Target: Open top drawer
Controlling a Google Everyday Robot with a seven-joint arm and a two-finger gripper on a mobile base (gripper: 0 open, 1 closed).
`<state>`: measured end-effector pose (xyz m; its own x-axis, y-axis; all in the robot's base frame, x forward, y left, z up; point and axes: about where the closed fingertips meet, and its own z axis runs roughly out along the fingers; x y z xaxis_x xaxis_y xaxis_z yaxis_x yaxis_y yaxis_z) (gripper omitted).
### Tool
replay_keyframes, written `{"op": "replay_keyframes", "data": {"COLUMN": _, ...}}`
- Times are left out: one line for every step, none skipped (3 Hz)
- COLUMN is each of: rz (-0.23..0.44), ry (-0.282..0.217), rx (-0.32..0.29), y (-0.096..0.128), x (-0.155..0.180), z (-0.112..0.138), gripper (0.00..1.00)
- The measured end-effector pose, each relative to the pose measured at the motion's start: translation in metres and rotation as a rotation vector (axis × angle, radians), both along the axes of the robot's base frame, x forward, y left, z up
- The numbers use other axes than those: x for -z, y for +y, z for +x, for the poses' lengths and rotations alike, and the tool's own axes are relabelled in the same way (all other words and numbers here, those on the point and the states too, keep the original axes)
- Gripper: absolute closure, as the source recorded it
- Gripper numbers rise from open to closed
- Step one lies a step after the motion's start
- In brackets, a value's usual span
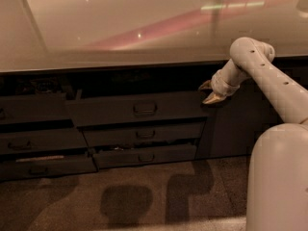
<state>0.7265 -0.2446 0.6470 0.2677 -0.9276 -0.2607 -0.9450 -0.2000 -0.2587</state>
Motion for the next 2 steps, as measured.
{"op": "replay_keyframes", "data": {"rz": -0.004, "ry": 0.002, "rx": -0.004, "y": -0.0009, "x": 0.0029, "z": -0.0058, "gripper": 1.0}}
{"op": "replay_keyframes", "data": {"rz": -0.004, "ry": 0.002, "rx": -0.004, "y": -0.0009, "x": 0.0005, "z": -0.0059, "gripper": 1.0}}
